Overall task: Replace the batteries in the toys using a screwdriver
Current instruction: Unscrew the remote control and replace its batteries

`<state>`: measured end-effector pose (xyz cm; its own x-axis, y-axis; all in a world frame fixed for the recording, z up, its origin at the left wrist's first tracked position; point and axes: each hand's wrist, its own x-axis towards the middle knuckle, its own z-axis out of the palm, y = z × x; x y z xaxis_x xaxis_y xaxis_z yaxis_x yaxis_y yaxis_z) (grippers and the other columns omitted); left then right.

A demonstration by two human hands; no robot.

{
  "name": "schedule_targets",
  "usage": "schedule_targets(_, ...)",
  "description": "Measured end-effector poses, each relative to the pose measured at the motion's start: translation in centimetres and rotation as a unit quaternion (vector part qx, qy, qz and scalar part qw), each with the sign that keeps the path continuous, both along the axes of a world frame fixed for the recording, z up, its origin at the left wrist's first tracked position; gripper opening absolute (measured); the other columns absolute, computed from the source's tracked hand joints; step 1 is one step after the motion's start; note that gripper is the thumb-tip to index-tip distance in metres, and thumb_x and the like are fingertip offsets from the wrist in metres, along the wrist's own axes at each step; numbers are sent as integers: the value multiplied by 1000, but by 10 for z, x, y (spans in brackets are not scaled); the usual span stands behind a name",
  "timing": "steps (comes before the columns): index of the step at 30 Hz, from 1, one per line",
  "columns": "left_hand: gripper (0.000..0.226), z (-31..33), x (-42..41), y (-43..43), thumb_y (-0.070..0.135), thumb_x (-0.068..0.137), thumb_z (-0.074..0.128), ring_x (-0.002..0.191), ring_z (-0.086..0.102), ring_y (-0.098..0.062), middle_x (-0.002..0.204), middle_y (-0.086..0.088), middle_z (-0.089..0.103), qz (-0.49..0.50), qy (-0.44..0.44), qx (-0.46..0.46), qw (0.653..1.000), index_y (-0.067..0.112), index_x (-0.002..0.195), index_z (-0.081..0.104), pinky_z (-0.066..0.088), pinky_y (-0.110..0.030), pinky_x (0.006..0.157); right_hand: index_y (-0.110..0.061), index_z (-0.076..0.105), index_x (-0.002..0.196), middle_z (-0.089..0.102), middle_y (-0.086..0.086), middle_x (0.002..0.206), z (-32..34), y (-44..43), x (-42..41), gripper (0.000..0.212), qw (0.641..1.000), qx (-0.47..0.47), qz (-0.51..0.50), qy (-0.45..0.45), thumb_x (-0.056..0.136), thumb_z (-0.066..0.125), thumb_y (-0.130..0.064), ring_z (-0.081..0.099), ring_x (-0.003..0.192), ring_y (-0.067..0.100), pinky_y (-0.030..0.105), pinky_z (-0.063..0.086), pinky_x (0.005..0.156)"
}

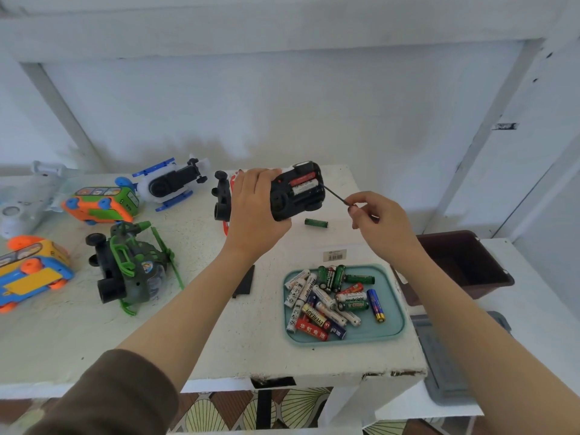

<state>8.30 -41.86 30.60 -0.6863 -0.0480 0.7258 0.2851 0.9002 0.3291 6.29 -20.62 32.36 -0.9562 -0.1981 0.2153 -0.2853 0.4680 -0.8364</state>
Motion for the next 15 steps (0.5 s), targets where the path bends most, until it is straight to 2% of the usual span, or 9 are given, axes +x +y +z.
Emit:
schedule_targets(3,63,-2,-2,-3,9,59,78,104,46,-26,109,-16,59,5,-15,-22,1000,1,118,58,40,-58,100,-19,65,103,60,0,67,-1,8,1,15,1000,2,21,-15,97,52,-14,48,51,-8,4,35,53)
schedule_targets(8,63,-4,-3,-8,8,60,79,103,54,-37,110,-16,59,33,-21,-31,999,1,119,58,28,-44,108,-23,64,100,61,2,70,9,21,7,14,996,40,65,-44,97,53,-15,49,47,-9,4,35,53)
schedule_targets(11,62,-3,-4,-9,8,60,77,103,56,-37,110,-15,60,46,-19,-51,997,2,119,59,31,-54,108,-27,65,97,63,-1,69,13,26,10,14,990,98,81,-66,97,54,-18,49,47,-9,11,35,55)
schedule_targets(13,62,-3,-5,-7,8,60,77,104,56,-35,111,-14,61,49,-11,-63,997,3,119,59,28,-53,110,-27,65,97,65,0,71,15,25,11,14,990,110,68,-58,96,54,-19,50,47,-8,17,35,56)
schedule_targets(15,62,-3,-6,-5,10,60,76,104,55,-32,110,-13,61,47,4,-71,996,4,119,59,28,-52,110,-28,65,95,65,-1,70,19,21,13,13,994,90,56,-30,96,55,-19,54,53,-3,16,38,59)
